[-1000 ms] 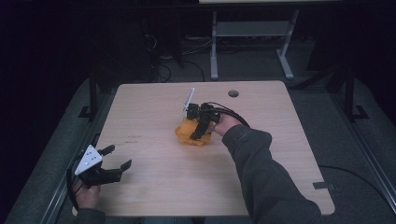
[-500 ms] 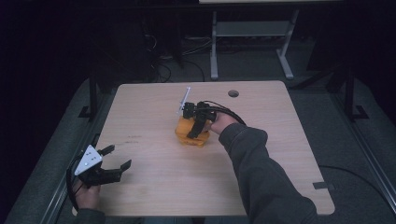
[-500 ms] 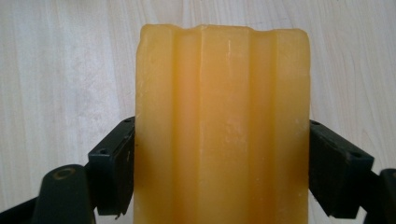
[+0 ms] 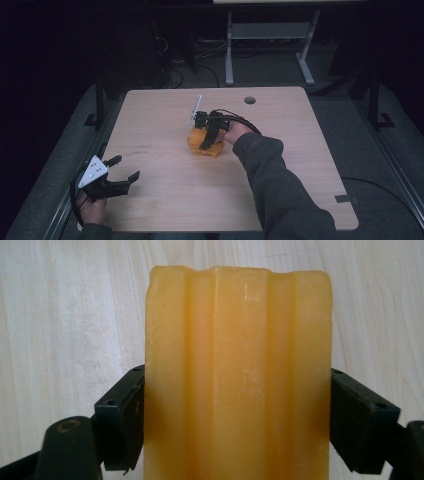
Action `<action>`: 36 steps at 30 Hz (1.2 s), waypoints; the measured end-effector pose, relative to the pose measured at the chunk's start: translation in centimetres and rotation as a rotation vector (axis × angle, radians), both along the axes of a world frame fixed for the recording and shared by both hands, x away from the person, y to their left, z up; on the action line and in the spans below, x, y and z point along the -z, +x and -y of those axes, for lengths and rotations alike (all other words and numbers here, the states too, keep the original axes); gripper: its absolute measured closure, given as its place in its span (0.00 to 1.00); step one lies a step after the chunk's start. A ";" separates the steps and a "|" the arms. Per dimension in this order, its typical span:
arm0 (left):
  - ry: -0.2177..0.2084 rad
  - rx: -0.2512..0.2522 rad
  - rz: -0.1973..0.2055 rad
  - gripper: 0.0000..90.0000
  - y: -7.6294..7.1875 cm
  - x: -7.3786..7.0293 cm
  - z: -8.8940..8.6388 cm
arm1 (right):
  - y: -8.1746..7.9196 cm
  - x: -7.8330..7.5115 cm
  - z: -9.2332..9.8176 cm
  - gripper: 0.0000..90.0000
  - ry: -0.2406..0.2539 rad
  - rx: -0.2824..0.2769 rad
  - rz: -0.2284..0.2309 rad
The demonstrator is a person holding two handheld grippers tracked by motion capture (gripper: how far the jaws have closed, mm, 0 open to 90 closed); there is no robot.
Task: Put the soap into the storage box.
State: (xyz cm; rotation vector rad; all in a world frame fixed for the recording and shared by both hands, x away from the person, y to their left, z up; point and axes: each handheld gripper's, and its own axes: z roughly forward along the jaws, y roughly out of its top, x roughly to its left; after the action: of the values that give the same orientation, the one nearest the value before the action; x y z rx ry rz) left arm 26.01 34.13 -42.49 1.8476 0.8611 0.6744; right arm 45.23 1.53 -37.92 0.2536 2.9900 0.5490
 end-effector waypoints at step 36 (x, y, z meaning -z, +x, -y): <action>-0.001 -0.004 0.005 0.15 0.0 0.0 -0.1 | 0.5 0.9 -0.1 0.21 0.010 0.036 -0.028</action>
State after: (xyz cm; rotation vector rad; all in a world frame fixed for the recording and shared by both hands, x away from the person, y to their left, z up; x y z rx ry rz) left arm 25.97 34.21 -42.45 1.8433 0.8623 0.6805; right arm 45.69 1.62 -38.85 0.3176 3.0037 0.5610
